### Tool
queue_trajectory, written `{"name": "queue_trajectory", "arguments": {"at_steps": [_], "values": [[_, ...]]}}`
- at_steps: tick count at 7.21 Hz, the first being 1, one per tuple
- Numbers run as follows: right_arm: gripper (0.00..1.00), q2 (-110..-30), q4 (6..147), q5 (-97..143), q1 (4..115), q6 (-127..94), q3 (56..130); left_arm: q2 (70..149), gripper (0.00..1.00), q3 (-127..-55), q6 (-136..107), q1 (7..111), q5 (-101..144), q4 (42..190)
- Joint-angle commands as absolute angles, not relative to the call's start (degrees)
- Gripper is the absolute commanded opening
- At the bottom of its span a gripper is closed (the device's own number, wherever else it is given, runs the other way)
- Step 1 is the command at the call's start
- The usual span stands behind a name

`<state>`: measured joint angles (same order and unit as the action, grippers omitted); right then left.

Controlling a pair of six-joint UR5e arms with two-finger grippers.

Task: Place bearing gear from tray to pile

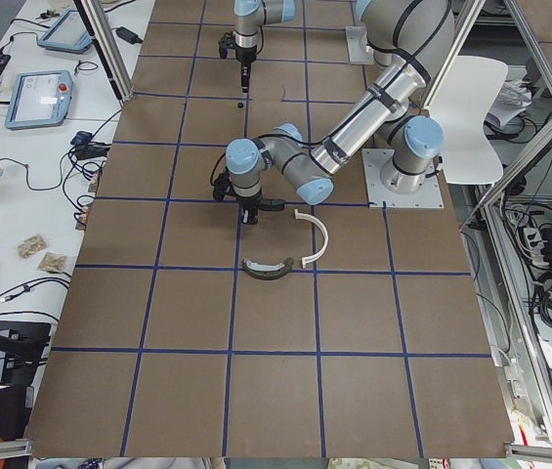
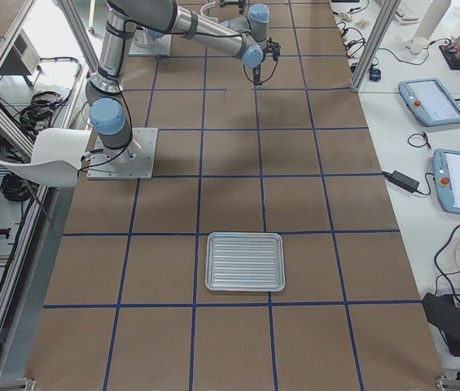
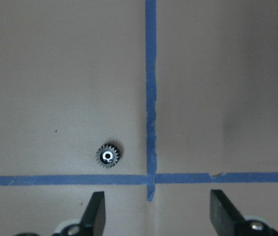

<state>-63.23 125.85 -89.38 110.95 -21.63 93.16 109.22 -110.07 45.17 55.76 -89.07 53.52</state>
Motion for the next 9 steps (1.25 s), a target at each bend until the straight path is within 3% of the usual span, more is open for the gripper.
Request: {"name": "queue_trajectory", "arguments": {"at_steps": [1,5,9], "values": [[1.00,-70.72,116.86,-89.56,106.90,-16.81,90.28,107.50,0.81,-107.77,39.23,62.18,-86.57,53.96],[1.00,-85.57,102.50,-89.56,97.75,-5.21,89.91,109.94,0.85,-101.60,-0.25,91.35,-87.01,54.59],[1.00,-88.06,97.56,-90.61,93.08,4.93,90.35,118.98,0.85,-95.56,-23.76,106.58,-89.02,51.33]]}}
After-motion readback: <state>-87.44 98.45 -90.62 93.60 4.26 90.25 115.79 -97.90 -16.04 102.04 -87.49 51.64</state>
